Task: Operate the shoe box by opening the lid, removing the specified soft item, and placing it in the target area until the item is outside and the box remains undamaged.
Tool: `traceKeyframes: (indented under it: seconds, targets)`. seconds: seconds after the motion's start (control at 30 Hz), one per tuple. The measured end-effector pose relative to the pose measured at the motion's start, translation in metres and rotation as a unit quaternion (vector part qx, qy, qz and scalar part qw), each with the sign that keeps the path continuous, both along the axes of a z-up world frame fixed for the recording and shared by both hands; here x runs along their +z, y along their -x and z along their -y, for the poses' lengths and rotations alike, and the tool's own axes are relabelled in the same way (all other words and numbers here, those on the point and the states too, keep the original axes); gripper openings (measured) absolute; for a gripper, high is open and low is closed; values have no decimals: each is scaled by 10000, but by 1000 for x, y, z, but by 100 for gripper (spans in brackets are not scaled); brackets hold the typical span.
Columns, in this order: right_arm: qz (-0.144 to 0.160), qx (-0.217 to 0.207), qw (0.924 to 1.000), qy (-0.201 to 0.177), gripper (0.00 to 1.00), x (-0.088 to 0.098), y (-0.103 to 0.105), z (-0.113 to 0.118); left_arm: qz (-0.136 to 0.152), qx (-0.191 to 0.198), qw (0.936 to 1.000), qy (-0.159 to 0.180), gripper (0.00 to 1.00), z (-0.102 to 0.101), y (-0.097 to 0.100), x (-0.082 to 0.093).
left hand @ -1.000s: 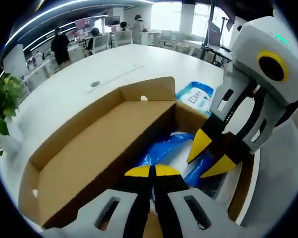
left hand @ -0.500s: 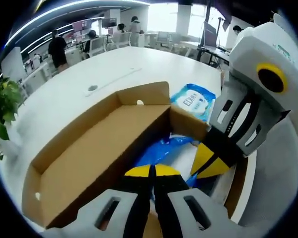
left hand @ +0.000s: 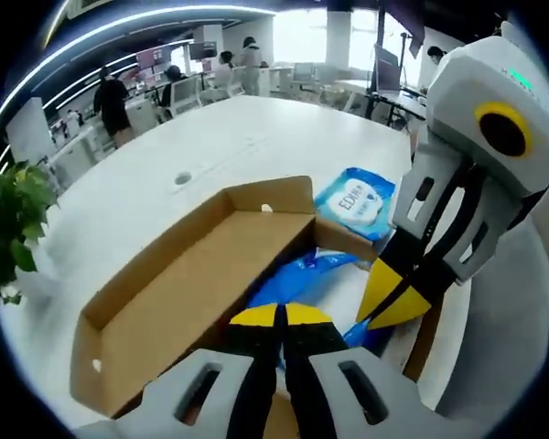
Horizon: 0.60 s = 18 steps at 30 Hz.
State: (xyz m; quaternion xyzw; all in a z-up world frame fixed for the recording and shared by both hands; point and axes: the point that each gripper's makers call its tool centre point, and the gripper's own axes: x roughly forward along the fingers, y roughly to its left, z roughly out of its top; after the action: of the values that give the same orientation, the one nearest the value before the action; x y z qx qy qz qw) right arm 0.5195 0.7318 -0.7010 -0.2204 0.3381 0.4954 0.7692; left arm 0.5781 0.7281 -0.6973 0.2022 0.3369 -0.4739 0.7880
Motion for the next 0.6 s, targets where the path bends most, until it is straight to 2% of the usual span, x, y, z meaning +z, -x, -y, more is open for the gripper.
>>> traceKeyframes:
  seconds: [0.3, 0.6]
  targets:
    - [208, -22, 9997, -117, 0, 32, -1, 3, 282, 21, 9996, -36, 0, 3, -1, 32]
    - [379, -79, 9990, -218, 0, 60, 0, 15, 423, 96, 9990, -71, 0, 13, -4, 59]
